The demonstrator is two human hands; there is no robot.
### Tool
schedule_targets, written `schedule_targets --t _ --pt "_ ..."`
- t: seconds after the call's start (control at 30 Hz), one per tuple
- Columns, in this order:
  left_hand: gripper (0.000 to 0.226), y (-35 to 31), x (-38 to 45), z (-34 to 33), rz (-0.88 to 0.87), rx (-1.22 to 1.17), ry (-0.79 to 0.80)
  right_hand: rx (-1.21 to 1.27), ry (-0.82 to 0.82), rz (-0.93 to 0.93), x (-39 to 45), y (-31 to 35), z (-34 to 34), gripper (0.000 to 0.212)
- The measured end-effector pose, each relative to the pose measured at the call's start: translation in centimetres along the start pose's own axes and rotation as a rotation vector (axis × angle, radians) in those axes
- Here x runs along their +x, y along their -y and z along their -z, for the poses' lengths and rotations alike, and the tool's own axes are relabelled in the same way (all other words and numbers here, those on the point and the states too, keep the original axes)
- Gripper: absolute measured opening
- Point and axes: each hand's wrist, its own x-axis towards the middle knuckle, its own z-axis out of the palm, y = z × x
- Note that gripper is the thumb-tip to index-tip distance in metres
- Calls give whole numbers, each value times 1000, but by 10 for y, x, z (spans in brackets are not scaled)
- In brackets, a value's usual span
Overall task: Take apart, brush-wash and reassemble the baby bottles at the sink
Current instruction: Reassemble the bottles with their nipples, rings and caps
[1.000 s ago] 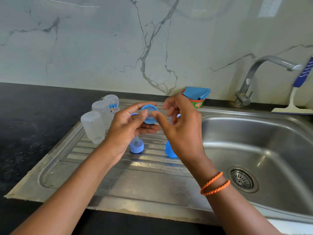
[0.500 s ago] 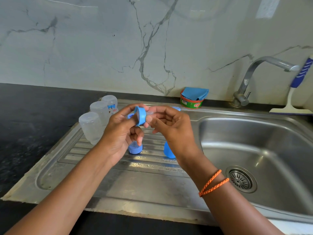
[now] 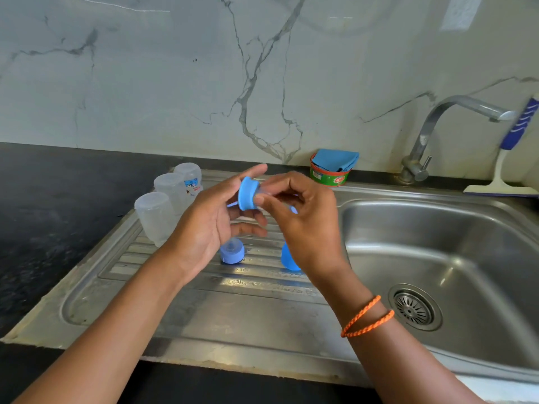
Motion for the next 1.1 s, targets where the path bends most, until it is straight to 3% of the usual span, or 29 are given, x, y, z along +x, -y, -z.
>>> schedule_targets --t 0.23,0.4,0.7,0.87,1.1 --pt "35 8 2 3 -39 70 -80 -215 -36 108 -3 5 -4 10" --pt "36 7 2 7 -16 -1 -60 -46 -6 -7 4 5 5 11" --pt "39 4 0 17 -21 6 32 504 154 -340 4 15 17 13" --pt "38 8 3 10 -30 -9 -65 64 33 -75 2 10 1 14" --pt "27 13 5 -3 -34 -176 -181 -386 75 206 -5 8 -9 14"
